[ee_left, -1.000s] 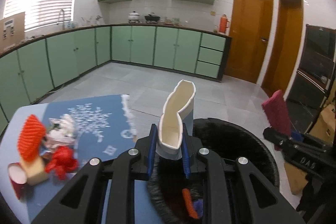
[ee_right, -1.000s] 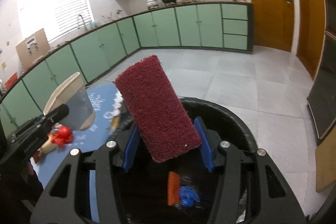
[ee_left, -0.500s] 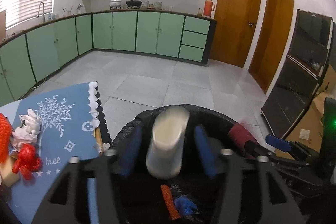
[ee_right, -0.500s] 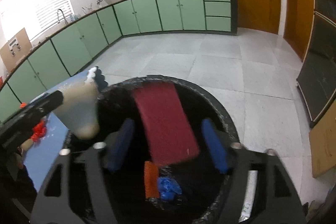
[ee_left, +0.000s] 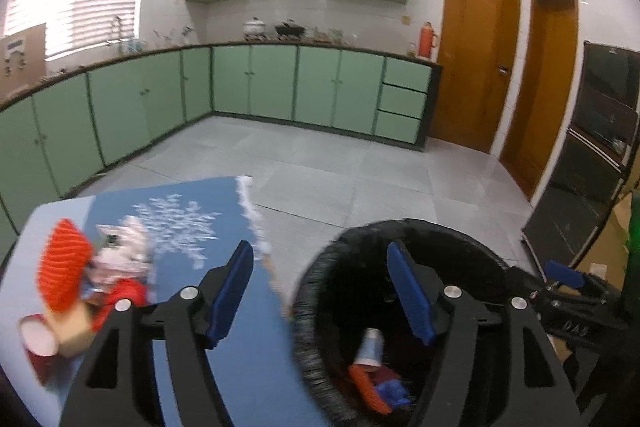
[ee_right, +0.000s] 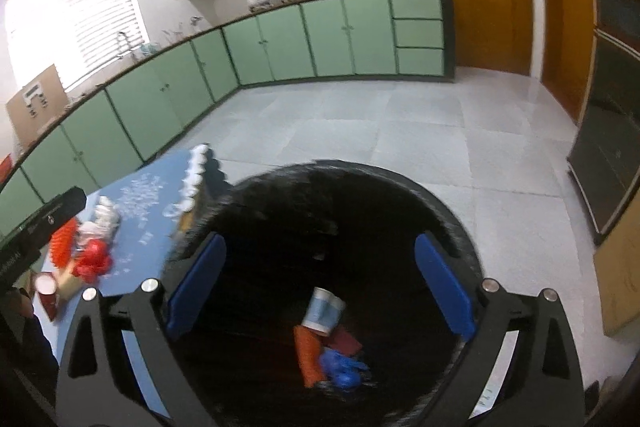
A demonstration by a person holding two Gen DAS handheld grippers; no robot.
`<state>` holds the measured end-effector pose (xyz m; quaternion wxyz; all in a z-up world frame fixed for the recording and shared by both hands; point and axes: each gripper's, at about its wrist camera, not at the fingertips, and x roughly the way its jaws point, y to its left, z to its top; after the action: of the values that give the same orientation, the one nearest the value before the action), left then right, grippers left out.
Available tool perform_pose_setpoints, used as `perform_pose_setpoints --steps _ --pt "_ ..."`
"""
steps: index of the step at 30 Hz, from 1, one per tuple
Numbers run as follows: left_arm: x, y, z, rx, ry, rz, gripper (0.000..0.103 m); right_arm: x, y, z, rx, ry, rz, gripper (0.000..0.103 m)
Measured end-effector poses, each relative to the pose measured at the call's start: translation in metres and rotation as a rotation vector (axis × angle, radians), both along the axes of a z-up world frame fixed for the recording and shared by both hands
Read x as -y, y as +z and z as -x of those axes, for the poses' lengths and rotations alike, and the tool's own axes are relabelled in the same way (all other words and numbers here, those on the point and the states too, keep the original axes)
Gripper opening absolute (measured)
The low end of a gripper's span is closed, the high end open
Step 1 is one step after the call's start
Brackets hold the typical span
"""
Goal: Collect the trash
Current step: 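Move both open tools back over the remaining trash on the table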
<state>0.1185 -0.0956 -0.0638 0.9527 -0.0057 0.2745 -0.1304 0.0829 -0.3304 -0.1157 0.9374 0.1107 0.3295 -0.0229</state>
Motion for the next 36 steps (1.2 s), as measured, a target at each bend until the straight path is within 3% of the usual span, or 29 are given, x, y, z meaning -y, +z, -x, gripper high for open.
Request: perform_pose_setpoints --steps 12,21,29,36 --pt "-0.133 0.003 0.038 0.064 0.285 -0.119 0.069 -0.13 0.02 -0.019 0.062 0.246 -0.015 0.093" --pt "-0.214 -0.039 0.056 -0.008 0.458 -0.181 0.069 -0.217 0.001 -0.034 0.044 0.381 -0.018 0.093" --pt "-0.231 -0.077 0.054 -0.086 0.493 -0.167 0.069 -0.256 -0.021 -0.042 0.001 0.418 0.003 0.093" --pt "-0.238 -0.096 0.038 -0.116 0.518 -0.181 0.069 -0.263 -0.033 -0.051 -0.028 0.422 0.011 0.093"
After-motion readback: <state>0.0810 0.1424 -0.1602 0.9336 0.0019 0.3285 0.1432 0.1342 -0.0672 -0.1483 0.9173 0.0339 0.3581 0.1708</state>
